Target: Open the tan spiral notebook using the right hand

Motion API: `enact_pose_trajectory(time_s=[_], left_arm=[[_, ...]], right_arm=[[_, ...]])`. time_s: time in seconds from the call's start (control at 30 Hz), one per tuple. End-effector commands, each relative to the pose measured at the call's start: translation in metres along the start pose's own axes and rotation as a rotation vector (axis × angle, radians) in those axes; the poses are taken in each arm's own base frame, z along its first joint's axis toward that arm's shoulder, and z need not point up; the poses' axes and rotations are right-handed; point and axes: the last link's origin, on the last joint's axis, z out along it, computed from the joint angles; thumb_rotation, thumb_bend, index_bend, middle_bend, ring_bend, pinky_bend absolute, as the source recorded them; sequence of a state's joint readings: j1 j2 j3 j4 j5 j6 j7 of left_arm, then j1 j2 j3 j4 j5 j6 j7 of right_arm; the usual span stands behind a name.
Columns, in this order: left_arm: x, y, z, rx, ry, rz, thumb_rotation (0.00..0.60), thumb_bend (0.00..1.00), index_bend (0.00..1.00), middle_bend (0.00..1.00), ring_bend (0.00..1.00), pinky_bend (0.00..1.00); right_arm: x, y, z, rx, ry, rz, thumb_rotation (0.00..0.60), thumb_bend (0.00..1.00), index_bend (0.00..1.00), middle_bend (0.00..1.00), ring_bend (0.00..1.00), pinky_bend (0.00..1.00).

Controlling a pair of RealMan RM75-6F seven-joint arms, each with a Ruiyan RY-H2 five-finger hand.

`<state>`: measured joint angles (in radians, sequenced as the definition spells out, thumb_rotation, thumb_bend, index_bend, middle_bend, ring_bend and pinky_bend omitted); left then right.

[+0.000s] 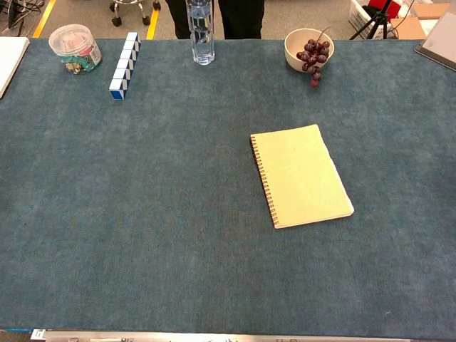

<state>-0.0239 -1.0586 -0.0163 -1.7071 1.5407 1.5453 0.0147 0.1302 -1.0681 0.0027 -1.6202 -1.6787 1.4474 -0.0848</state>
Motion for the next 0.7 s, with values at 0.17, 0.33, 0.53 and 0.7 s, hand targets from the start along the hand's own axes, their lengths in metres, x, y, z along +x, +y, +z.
enact_pose_trajectory(time_s=[0.17,0.33,0.53,0.7], left_arm=[[0.001,0.001,-0.001,-0.004,0.000,0.001,0.600,0.51,0.32,0.28,0.16,0.17],[0.003,0.000,-0.002,-0.002,0.005,0.001,0.600,0.51,0.32,0.28,0.16,0.17],[0.004,-0.003,-0.006,0.008,0.005,0.000,0.600,0.51,0.32,0.28,0.16,0.17],[0.005,-0.005,-0.008,0.012,0.007,0.000,0.600,0.51,0.32,0.28,0.16,0.17]], right_arm=[[-0.020,-0.023,0.012,0.146,-0.096,-0.067,0.600,0.21,0.38,0.32,0.21,0.24],[-0.034,-0.041,0.025,0.234,-0.123,-0.128,0.600,0.15,0.40,0.32,0.21,0.24],[-0.051,-0.062,0.039,0.314,-0.117,-0.172,0.600,0.09,0.42,0.32,0.22,0.24],[-0.066,-0.074,0.046,0.354,-0.114,-0.221,0.600,0.06,0.43,0.32,0.22,0.25]])
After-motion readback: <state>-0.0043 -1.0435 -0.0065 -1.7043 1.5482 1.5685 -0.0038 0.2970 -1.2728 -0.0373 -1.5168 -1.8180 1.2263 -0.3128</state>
